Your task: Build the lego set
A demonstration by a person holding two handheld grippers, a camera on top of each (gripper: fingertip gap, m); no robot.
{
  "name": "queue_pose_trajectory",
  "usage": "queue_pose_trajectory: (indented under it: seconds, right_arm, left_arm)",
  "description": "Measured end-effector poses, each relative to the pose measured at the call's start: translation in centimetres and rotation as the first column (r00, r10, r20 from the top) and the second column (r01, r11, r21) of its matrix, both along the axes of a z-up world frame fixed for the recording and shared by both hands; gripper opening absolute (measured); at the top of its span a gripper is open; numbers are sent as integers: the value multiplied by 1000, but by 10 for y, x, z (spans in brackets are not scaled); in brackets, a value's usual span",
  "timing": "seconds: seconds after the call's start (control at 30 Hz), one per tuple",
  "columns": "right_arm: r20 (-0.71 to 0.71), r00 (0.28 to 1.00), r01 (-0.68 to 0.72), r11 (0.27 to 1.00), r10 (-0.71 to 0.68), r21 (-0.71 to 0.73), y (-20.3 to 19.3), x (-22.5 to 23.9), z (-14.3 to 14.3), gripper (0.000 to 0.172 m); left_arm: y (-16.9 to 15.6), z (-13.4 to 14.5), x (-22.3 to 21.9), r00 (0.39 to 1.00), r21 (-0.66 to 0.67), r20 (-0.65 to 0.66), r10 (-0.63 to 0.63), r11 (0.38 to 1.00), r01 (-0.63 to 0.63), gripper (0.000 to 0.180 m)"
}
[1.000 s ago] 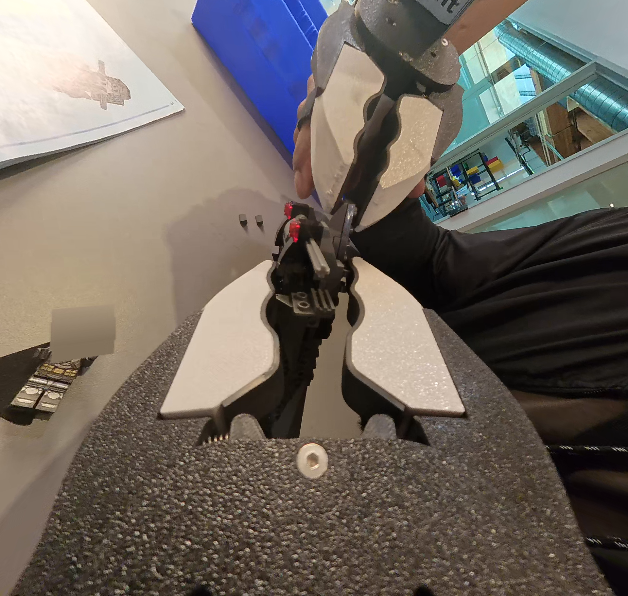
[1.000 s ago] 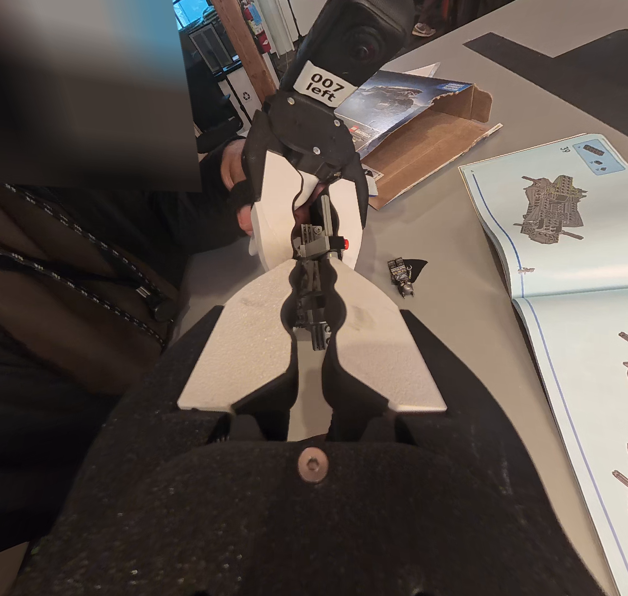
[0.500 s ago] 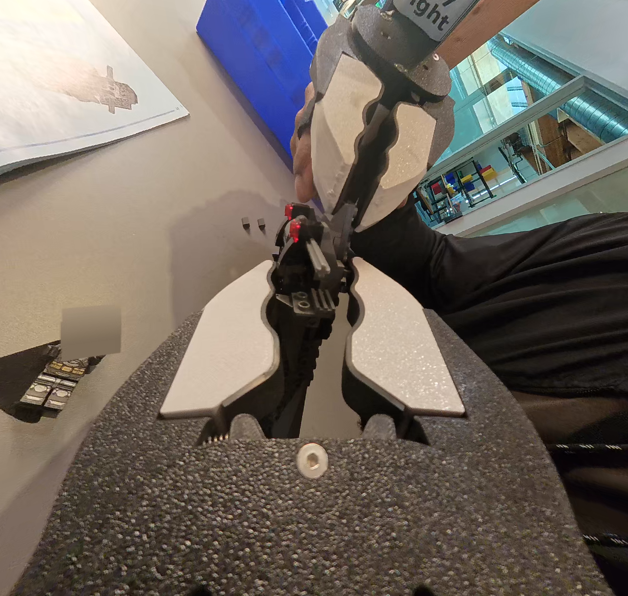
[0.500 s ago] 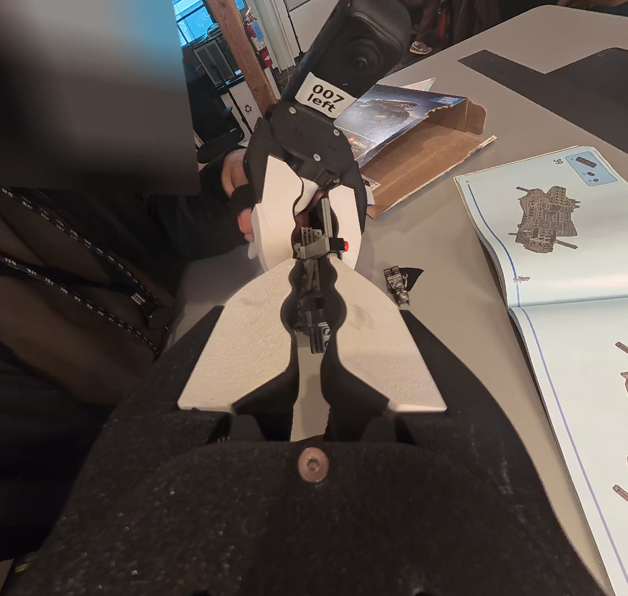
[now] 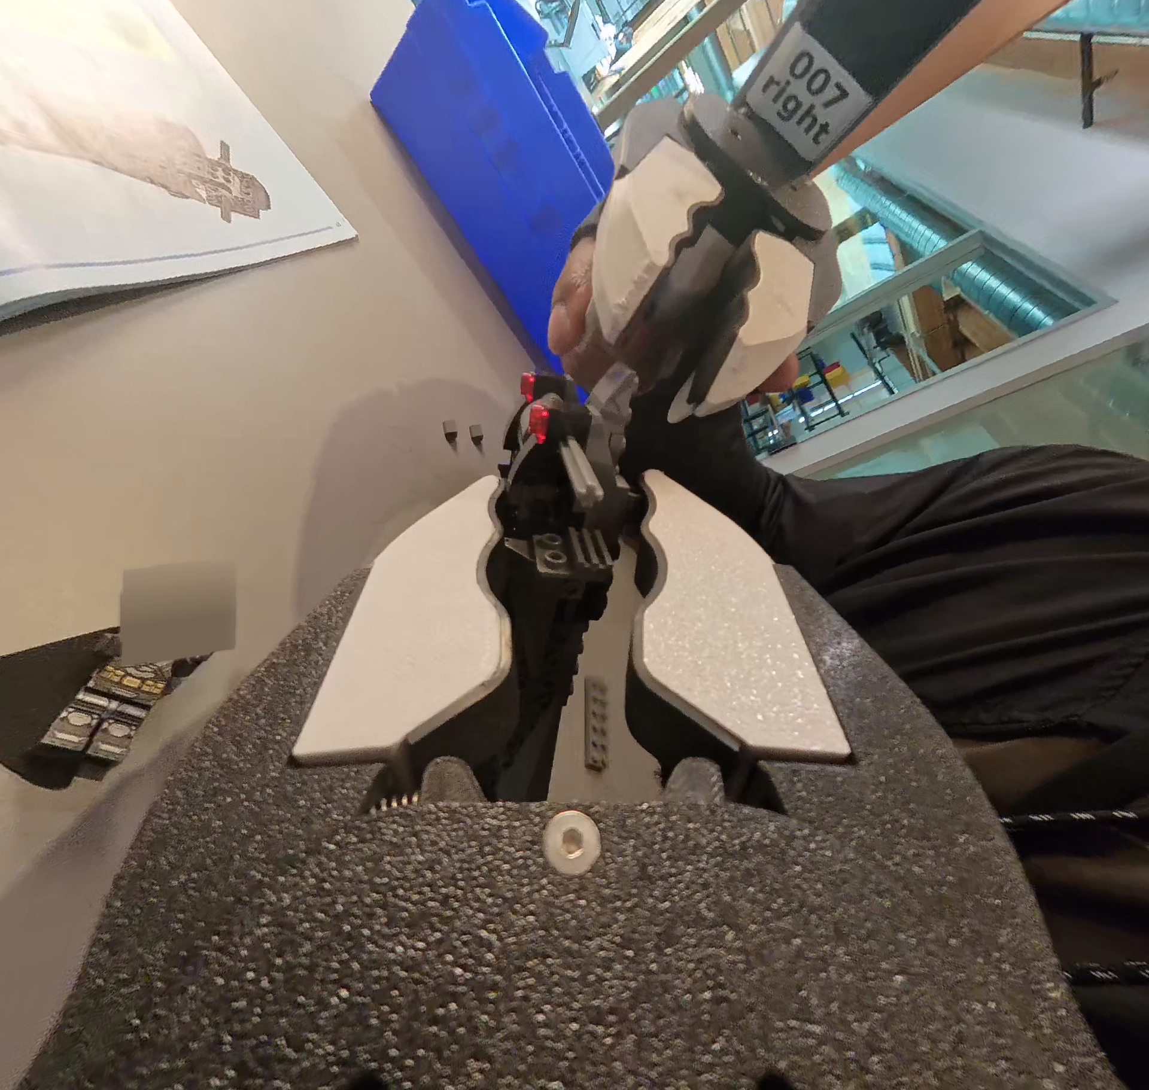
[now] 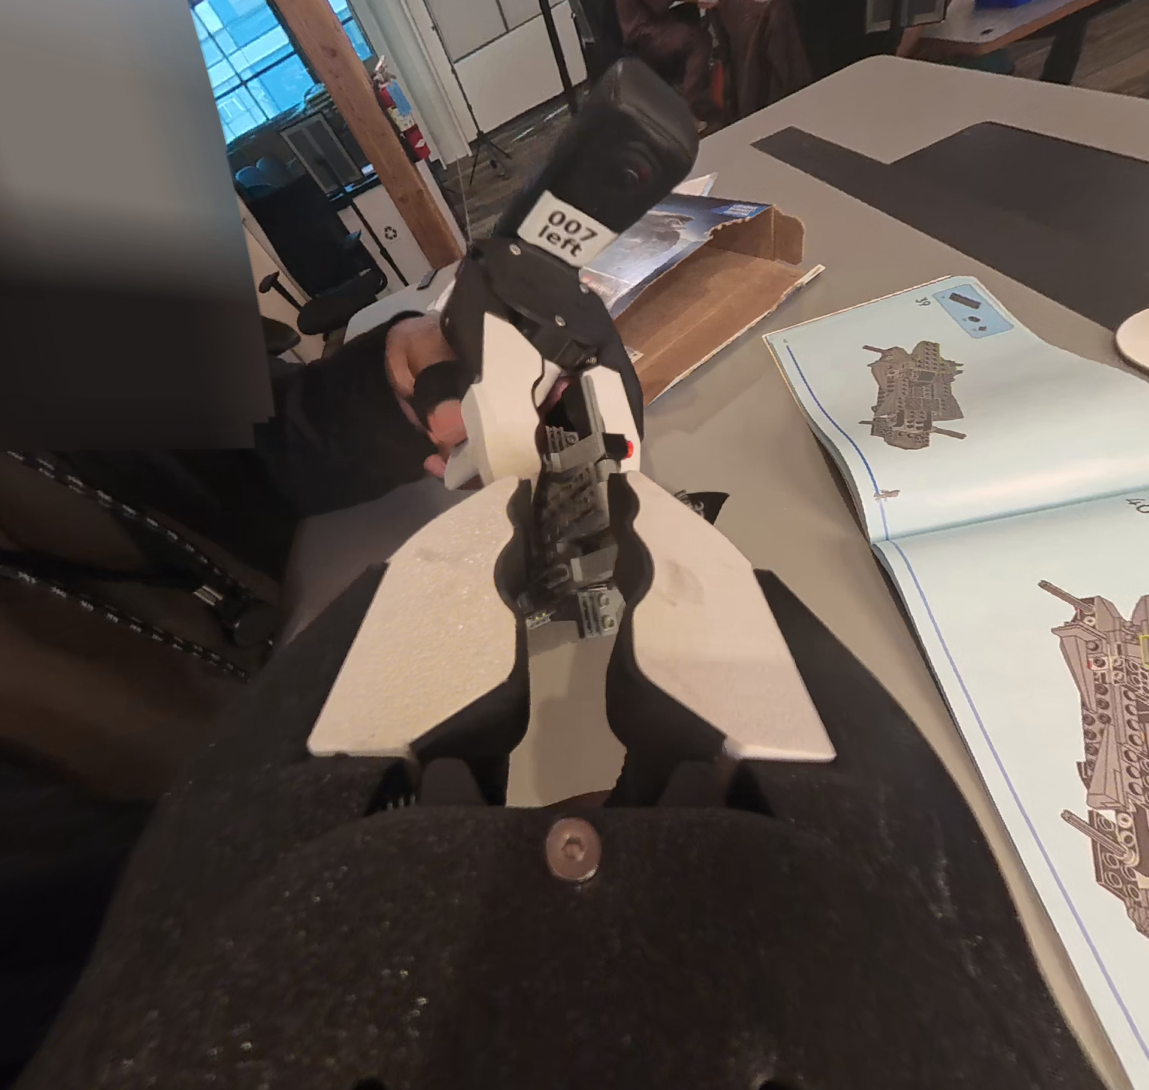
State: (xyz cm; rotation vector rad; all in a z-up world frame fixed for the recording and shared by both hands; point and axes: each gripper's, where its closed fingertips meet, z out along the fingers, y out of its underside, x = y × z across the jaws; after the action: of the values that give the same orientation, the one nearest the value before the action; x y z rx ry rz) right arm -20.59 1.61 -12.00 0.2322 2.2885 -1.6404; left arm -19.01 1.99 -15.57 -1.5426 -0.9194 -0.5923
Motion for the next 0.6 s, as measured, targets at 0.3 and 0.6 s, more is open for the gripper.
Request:
queue_pose_trajectory:
  seconds: [0.3, 0.6]
  right_arm:
    - [32, 978, 208, 976, -207, -61, -2, -19, -20, 20]
    - [20, 978, 208, 976, -210, 69, -5, -26, -56, 24]
  left_arm:
    - [-19, -13, -19, 980, 140, 189, 65, 986, -93, 38]
    - [-30, -30, -30, 961, 96, 245, 127, 983, -154, 38]
